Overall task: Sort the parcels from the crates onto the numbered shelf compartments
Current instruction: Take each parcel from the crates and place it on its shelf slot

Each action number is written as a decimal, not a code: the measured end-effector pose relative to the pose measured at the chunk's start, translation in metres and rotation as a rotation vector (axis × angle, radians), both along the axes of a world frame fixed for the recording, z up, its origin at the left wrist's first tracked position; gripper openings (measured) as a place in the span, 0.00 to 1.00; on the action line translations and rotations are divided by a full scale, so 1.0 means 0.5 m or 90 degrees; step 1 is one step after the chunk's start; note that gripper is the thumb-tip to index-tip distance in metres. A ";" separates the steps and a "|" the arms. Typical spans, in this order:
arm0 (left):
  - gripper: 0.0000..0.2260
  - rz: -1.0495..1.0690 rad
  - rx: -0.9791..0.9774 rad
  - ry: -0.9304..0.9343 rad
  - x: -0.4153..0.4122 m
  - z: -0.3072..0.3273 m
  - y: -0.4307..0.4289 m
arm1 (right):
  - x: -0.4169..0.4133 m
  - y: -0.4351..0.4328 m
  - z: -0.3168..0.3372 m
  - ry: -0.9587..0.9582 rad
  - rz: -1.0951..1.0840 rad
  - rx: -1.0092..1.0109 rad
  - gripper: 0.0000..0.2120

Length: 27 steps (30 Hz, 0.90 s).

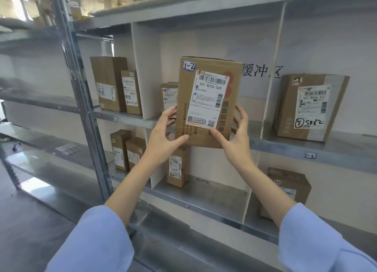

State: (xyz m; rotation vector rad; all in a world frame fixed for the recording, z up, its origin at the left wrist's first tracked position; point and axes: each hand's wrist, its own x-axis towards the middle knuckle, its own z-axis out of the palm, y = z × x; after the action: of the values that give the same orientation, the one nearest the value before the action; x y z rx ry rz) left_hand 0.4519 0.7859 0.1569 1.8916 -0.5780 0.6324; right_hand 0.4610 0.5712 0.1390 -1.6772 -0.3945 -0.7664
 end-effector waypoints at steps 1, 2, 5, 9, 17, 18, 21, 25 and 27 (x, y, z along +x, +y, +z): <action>0.34 -0.008 0.017 0.002 0.020 0.006 0.000 | 0.014 -0.004 0.005 -0.006 -0.015 -0.001 0.40; 0.33 -0.013 0.035 0.005 0.040 0.009 0.000 | 0.027 -0.009 0.009 -0.010 -0.031 -0.004 0.41; 0.32 -0.011 0.099 0.016 0.103 0.014 0.005 | 0.070 -0.028 0.025 -0.009 -0.078 -0.010 0.41; 0.30 0.004 0.163 -0.001 0.174 0.014 0.013 | 0.137 -0.059 0.037 0.011 -0.137 -0.035 0.41; 0.29 -0.008 0.240 -0.043 0.294 0.010 0.040 | 0.238 -0.063 0.006 0.060 -0.220 -0.062 0.42; 0.29 -0.016 0.240 -0.044 0.308 0.009 0.043 | 0.244 -0.061 0.002 0.061 -0.233 -0.073 0.43; 0.28 -0.044 0.233 -0.042 0.342 0.004 0.047 | 0.257 -0.057 -0.001 0.061 -0.254 -0.103 0.43; 0.28 -0.090 0.224 -0.034 0.369 -0.005 0.039 | 0.258 -0.057 0.002 0.064 -0.283 -0.127 0.44; 0.28 -0.106 0.223 -0.043 0.376 -0.011 0.034 | 0.250 -0.054 0.000 0.072 -0.299 -0.127 0.45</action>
State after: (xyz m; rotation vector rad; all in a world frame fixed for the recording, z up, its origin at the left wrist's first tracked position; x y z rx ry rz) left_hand 0.6400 0.8028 0.1515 2.1232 -0.9284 0.5113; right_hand 0.5862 0.5441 0.1390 -2.0235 0.0099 -0.9922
